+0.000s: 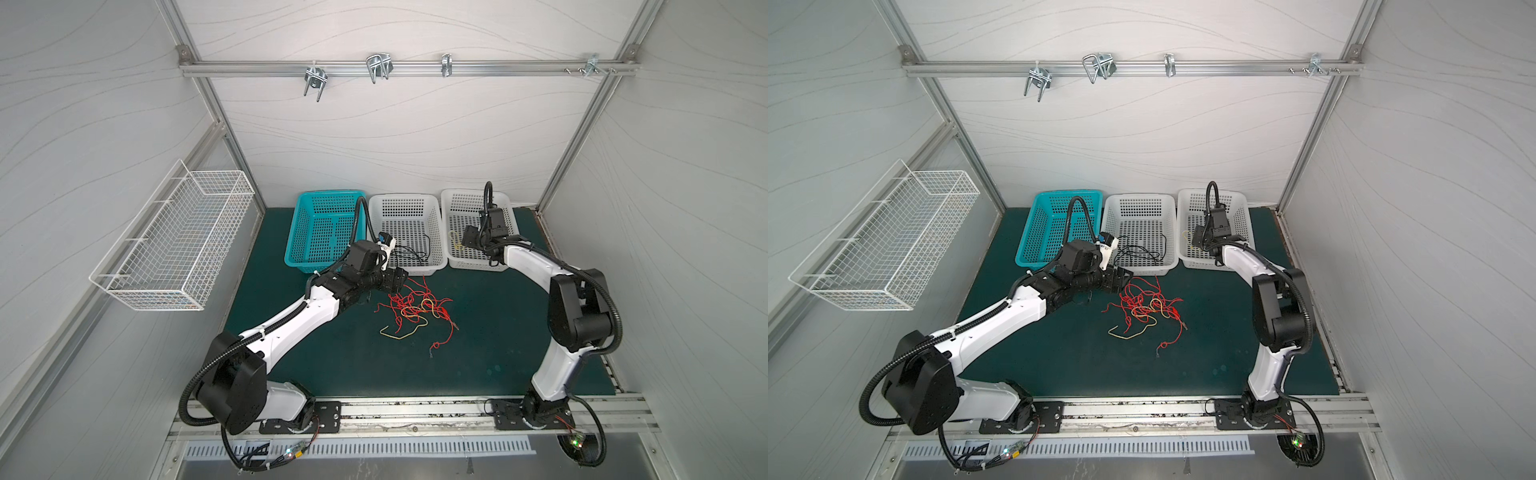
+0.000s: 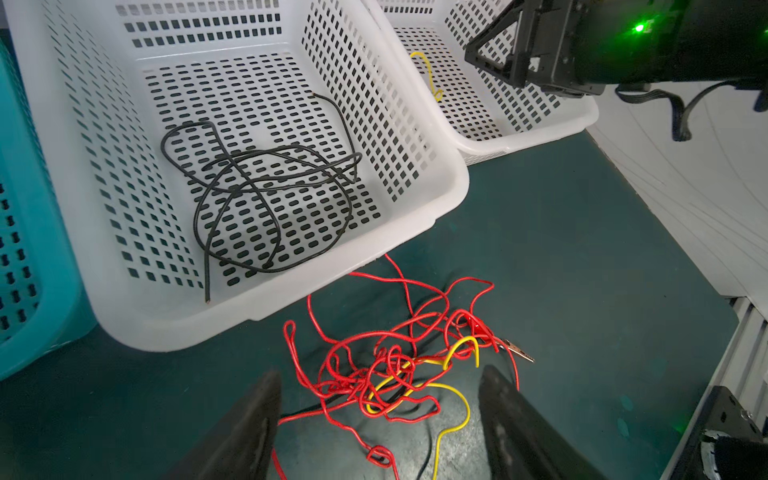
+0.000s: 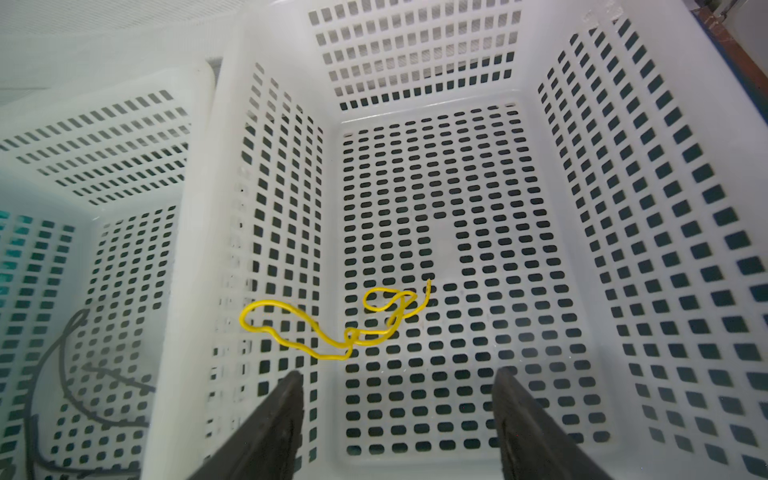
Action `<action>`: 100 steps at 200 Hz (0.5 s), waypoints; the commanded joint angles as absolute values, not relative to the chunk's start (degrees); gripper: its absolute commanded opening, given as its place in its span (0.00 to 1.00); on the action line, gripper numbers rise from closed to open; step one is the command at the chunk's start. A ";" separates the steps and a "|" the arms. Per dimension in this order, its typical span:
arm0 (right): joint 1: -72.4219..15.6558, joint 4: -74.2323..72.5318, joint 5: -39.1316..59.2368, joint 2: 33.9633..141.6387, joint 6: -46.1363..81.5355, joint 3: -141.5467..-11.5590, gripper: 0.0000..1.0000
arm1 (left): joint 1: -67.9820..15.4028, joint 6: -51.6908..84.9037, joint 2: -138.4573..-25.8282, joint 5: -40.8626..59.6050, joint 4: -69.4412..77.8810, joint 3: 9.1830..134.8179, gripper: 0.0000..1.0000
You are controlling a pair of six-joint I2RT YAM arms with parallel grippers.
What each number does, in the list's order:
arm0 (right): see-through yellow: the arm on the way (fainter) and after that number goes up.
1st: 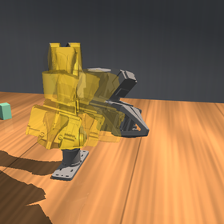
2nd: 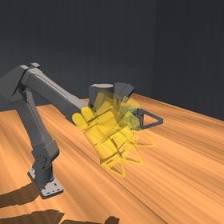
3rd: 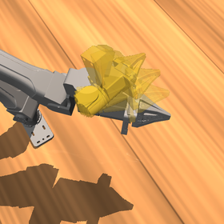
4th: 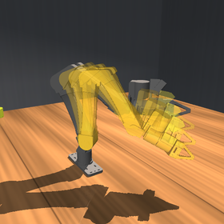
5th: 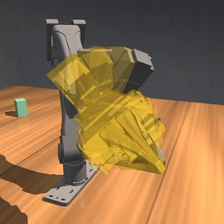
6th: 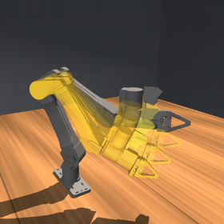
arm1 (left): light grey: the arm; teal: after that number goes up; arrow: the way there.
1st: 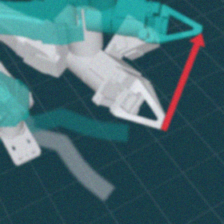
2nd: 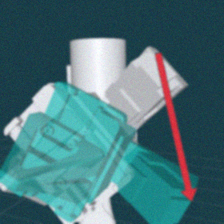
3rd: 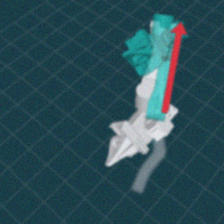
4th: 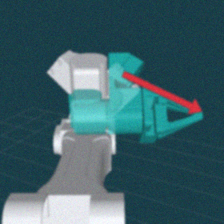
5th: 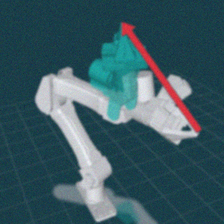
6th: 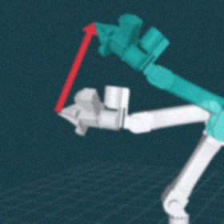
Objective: Untangle the cables
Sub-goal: 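Release the yellow wire into the basket and bring the right gripper back to the tangle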
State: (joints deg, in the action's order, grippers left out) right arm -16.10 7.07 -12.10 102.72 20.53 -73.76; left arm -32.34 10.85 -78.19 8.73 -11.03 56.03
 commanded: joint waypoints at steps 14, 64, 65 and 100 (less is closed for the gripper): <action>-16.64 6.60 -6.50 96.30 20.13 -70.24 0.72 | -32.44 10.63 -78.79 4.70 -13.64 57.58 0.76; -24.59 6.69 -6.09 86.49 13.20 -62.23 0.71 | -32.93 11.29 -79.13 2.88 -17.33 55.81 0.75; -24.82 6.68 -6.08 86.27 13.01 -62.01 0.71 | -32.94 11.32 -79.07 2.89 -17.19 55.77 0.75; -33.09 8.13 -3.86 78.96 8.10 -55.63 0.69 | -33.70 11.31 -77.63 4.40 -16.86 53.90 0.75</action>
